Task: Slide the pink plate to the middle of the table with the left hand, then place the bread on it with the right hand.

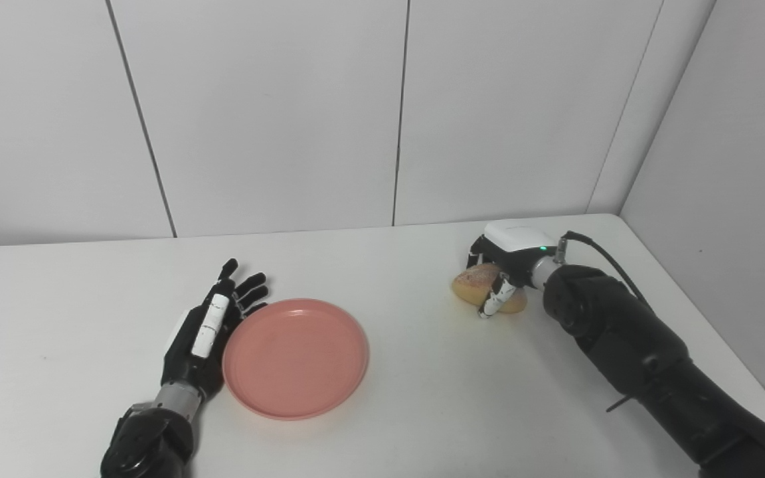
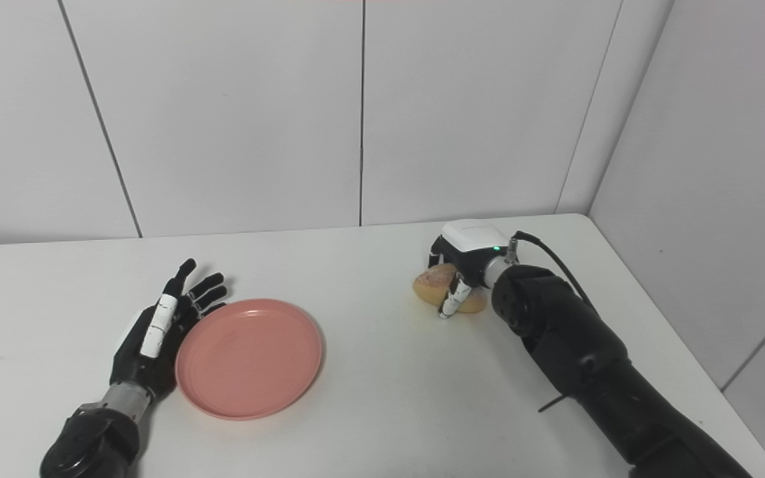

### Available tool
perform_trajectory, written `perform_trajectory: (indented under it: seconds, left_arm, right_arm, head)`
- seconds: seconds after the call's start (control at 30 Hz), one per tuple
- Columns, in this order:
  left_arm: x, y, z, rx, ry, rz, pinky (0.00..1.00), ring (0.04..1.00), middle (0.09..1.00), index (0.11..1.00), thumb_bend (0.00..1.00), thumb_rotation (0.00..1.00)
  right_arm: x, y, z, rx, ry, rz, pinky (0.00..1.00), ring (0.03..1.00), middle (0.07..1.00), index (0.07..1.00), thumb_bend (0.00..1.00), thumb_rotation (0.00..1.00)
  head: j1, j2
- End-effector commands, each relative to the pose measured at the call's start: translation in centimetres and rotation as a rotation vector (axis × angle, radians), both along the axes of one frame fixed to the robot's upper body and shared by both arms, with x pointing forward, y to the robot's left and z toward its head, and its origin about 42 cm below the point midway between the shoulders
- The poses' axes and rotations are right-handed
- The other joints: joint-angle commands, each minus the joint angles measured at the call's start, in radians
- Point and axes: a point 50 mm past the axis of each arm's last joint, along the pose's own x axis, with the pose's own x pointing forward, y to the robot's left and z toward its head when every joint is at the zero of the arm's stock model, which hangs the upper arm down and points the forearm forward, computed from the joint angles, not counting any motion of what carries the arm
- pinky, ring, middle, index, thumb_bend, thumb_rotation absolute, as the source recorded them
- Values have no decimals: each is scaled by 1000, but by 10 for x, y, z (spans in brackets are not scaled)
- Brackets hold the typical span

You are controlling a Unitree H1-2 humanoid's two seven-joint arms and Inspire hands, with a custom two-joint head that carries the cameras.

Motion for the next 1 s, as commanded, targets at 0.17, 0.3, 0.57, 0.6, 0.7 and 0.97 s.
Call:
perform_trajectory:
  seconds: [0.17,0.3,0.57,0.6,0.7,0.97]
  left_arm:
    - [-2,-5,-9,5,57,-22,841,872,846,987,917,747]
    - [-2,-7,-9,12,59,-17,825,867,841,987,929,747]
    - [-4,-17,-7,8,62,-23,823,866,853,982,930,741]
    - [-5,-19,-6,9,64,-23,825,866,856,982,936,739]
    - [-7,-26,-5,10,72,-22,835,865,850,985,953,739]
    - [-10,-46,-4,16,76,-18,812,846,845,981,957,752]
  right_arm:
    - [4,-4,37,-33,-97,23,321,395,447,503,530,0]
    - [2,3,48,-36,-115,47,342,415,459,501,530,0]
    - [-15,35,83,-20,-203,183,240,319,404,507,526,0]
    - [-17,37,87,-15,-212,201,241,321,407,508,526,0]
    - [-23,44,96,-22,-235,249,275,353,427,506,527,0]
    - [-50,71,123,16,-305,393,335,401,457,505,528,0]
  head:
    - [1,1]
    - [21,4]
    - [111,13]
    - [111,13]
    - [181,16]
    - [299,23]
